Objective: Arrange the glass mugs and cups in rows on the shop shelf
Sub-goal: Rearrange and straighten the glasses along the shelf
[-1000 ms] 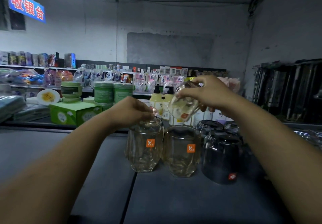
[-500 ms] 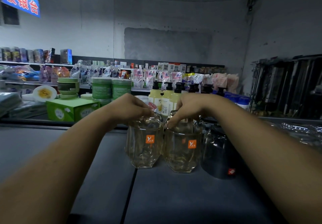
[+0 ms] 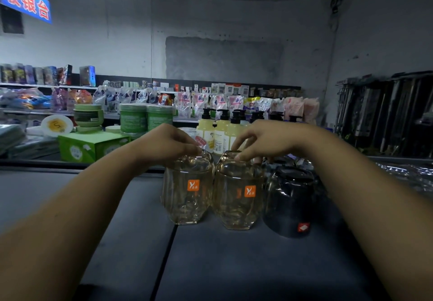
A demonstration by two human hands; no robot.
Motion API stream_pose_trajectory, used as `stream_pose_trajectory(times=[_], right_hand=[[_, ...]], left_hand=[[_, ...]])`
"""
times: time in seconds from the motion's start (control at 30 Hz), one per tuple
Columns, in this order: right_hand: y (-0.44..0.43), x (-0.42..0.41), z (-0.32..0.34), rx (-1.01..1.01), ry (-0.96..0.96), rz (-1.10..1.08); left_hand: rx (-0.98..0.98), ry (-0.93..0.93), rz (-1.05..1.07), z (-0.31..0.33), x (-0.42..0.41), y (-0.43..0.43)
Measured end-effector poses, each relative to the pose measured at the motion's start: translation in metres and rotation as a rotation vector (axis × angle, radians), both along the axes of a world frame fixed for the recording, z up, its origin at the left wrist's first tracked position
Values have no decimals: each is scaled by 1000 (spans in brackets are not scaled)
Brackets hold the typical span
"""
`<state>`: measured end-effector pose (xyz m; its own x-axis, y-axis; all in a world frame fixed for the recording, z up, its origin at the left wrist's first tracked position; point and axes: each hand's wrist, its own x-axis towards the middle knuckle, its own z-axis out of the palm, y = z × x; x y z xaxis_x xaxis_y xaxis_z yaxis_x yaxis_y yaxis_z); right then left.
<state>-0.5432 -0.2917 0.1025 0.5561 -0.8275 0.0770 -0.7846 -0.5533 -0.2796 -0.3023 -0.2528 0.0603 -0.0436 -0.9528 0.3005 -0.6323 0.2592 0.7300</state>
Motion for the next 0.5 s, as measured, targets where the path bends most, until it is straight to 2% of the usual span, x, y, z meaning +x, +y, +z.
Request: stream_pose_trajectory(times=[0.37,0.5], right_hand=[[-1,-4,-6,-2,-14,14],[9,-1,-2,-23,3,-3]], left_hand=[[-42,-16,20,-2,-2,-2],[-232,-131,28,1,-11,4]])
